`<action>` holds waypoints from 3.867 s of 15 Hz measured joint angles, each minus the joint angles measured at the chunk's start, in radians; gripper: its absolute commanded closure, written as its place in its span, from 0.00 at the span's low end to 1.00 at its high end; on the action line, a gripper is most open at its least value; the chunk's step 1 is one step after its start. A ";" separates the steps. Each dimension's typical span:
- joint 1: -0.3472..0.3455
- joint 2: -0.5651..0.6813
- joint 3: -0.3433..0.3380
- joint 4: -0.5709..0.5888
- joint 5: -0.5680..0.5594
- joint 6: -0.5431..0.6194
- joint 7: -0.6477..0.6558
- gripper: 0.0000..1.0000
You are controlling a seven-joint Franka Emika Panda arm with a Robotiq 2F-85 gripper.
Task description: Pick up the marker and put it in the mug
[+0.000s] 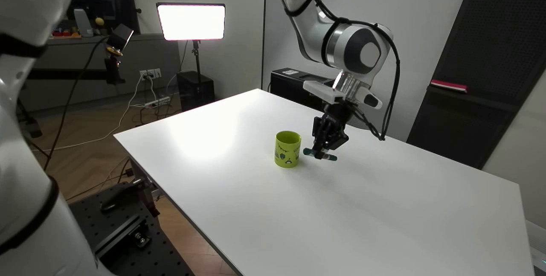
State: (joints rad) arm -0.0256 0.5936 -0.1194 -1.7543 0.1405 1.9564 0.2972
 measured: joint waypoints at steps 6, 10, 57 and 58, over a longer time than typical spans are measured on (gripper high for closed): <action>0.001 -0.009 0.051 0.049 0.051 -0.072 -0.005 0.95; 0.002 -0.009 0.084 0.066 0.086 -0.106 -0.010 0.95; 0.029 0.096 0.110 0.106 0.129 -0.174 -0.007 0.00; 0.032 0.089 0.110 0.107 0.122 -0.163 -0.007 0.00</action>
State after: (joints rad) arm 0.0060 0.6823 -0.0095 -1.6478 0.2620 1.7939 0.2903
